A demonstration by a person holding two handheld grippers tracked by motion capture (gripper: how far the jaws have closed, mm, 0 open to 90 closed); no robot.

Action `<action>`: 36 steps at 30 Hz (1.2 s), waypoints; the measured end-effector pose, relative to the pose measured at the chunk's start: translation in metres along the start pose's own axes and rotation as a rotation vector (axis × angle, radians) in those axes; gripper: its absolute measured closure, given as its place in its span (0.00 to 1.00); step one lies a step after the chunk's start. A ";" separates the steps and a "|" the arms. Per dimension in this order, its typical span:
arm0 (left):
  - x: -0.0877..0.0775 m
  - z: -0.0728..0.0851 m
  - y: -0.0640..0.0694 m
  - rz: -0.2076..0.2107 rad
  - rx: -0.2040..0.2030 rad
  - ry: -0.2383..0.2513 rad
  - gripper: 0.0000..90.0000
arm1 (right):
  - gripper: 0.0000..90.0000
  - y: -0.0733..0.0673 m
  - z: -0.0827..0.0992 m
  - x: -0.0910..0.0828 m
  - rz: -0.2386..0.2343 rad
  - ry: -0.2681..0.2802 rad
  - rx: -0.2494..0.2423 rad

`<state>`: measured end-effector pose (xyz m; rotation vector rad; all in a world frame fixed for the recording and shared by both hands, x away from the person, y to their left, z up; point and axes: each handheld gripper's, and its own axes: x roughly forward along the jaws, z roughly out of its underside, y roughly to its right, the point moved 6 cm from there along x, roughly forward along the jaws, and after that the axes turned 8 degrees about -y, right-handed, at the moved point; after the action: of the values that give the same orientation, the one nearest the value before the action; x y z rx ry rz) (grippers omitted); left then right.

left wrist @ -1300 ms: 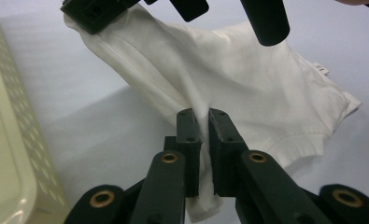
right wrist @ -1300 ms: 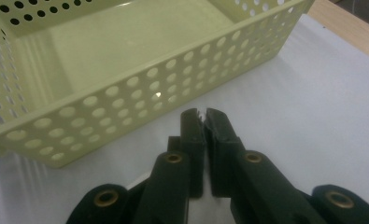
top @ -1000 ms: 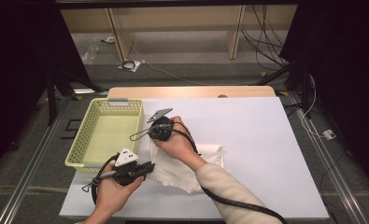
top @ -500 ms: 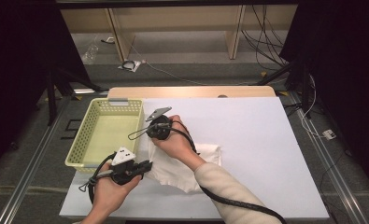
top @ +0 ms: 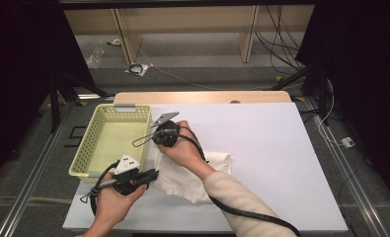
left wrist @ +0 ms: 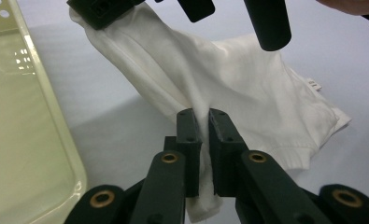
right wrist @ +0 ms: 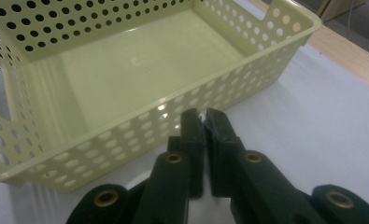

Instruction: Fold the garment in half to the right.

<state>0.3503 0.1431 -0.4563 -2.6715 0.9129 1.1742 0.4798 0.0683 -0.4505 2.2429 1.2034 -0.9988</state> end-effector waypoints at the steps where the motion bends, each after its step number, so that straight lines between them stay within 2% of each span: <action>1: 0.000 0.000 0.000 0.001 0.000 0.002 0.93 | 0.97 0.000 0.000 0.000 0.000 0.001 -0.003; 16: -0.007 -0.002 -0.006 0.001 -0.022 0.014 0.93 | 0.97 -0.004 -0.007 0.001 -0.004 0.019 0.004; 36: -0.014 -0.004 -0.010 -0.020 -0.019 0.029 0.93 | 0.97 -0.006 -0.016 -0.002 -0.005 0.063 0.008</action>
<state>0.3509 0.1569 -0.4451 -2.7135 0.8814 1.1490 0.4806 0.0801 -0.4384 2.2944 1.2346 -0.9426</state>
